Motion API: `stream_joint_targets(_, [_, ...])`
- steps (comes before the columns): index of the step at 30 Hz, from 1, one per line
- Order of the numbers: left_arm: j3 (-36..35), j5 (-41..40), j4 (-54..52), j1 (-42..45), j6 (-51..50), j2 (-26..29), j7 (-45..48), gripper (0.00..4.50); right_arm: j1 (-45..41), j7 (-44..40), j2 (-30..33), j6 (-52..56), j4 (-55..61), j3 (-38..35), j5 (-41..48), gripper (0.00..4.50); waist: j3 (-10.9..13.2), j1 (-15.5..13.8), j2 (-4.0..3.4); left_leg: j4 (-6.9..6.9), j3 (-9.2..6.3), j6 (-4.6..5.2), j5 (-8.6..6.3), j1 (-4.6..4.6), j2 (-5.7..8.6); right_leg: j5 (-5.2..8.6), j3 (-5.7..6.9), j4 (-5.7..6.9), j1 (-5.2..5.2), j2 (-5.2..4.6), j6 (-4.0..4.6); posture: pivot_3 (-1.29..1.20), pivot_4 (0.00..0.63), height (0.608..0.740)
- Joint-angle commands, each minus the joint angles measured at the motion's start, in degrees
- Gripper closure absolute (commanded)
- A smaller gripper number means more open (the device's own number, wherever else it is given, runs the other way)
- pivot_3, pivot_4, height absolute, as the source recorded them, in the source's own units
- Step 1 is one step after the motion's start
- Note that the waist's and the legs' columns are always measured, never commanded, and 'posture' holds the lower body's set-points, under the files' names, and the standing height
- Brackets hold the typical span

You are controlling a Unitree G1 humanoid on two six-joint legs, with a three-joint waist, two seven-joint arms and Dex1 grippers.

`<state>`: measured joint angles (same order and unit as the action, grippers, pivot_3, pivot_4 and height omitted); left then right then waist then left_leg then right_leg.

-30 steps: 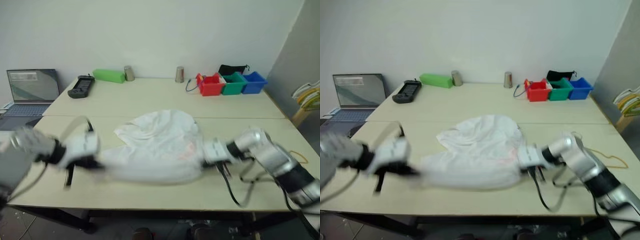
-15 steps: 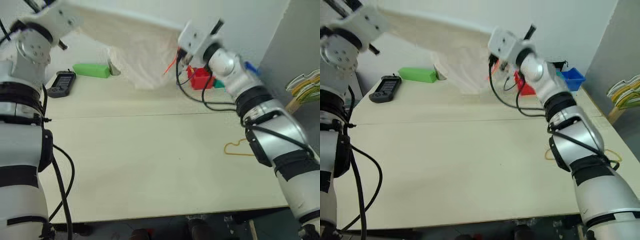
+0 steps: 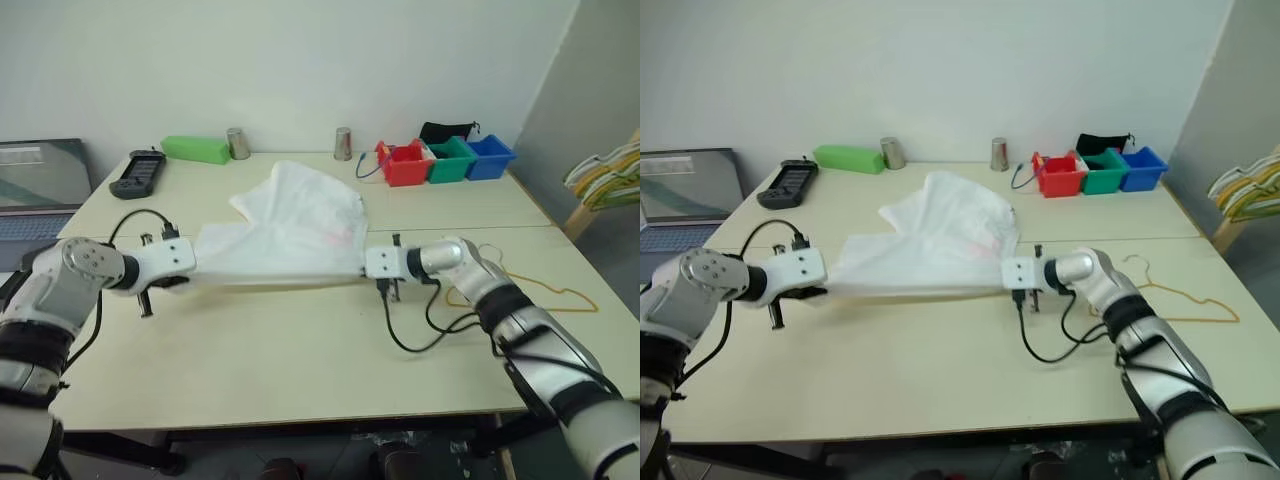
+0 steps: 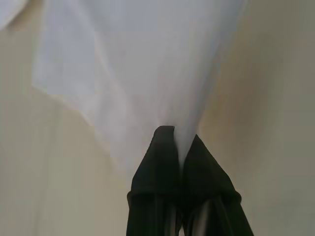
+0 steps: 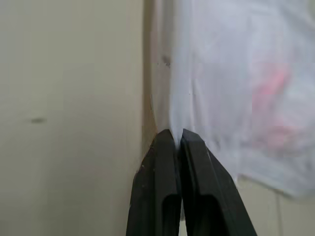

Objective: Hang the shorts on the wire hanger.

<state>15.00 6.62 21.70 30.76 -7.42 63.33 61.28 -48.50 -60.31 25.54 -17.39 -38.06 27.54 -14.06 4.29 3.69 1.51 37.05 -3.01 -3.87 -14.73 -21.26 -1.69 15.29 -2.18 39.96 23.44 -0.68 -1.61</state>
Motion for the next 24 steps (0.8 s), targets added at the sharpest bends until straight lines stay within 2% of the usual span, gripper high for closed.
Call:
stream_joint_targets(1, [-6.0, -1.1, -7.5, -2.8, -4.7, 5.4, 1.9, 4.45, 4.9, -6.7, 4.9, 7.9, 15.4, -2.1, 3.1, 4.5, 0.0, -0.7, 0.0, -0.02, 0.0, 0.01, 0.0, 0.19, -0.05, 0.12, -0.01, 0.01, -0.13, 0.09, -0.14, 0.08, 0.033, 0.74])
stream_joint_targets(6, [-9.5, -6.0, -23.1, -20.4, -7.1, 12.3, 9.4, 4.45, 15.8, -8.4, 10.3, 18.4, 35.2, -3.9, 5.5, 4.5, -0.1, -1.0, -0.17, -0.09, 0.11, 0.04, -0.01, 0.56, -0.15, 0.36, -0.3, 0.0, -0.37, 0.31, 0.16, 0.06, 0.038, 0.74])
stream_joint_targets(11, [-12.7, -6.9, -30.3, -29.8, -9.3, 13.1, 8.7, 4.45, 22.5, -8.9, 12.8, 26.4, 47.0, -3.9, 7.3, 4.5, 0.0, -1.7, -0.13, -0.07, 0.15, 0.06, -0.01, 0.49, -0.36, 0.37, -0.25, 0.01, -0.26, 0.51, 0.22, 0.03, 0.04, 0.74])
stream_joint_targets(16, [-14.5, -8.4, -35.7, -35.1, -11.1, 13.9, 10.6, 4.45, 25.6, -10.2, 15.2, 31.1, 52.9, -3.7, 9.0, 4.5, 0.0, -1.9, -0.15, -0.07, 0.21, 0.05, -0.02, 0.51, -0.42, 0.39, -0.33, -0.01, -0.29, 0.66, 0.27, 0.02, 0.043, 0.74])
stream_joint_targets(22, [-13.7, -7.5, -36.8, -34.5, -11.7, 12.8, 9.8, 4.45, 27.5, -12.0, 17.5, 34.9, 56.8, -3.2, 11.3, 4.5, 0.0, -1.9, -0.15, -0.08, 0.24, 0.06, -0.04, 0.49, -0.45, 0.42, -0.32, -0.07, -0.28, 0.69, 0.31, 0.01, 0.047, 0.74])
stream_joint_targets(24, [-13.1, -7.2, -36.3, -33.5, -11.6, 12.5, 9.8, 4.5, 27.7, -12.7, 18.1, 36.7, 57.5, -3.0, 12.3, 3.98, 0.0, -1.9, -0.15, -0.09, 0.24, 0.06, -0.04, 0.49, -0.47, 0.43, -0.32, -0.07, -0.28, 0.7, 0.32, 0.01, 0.047, 0.74])
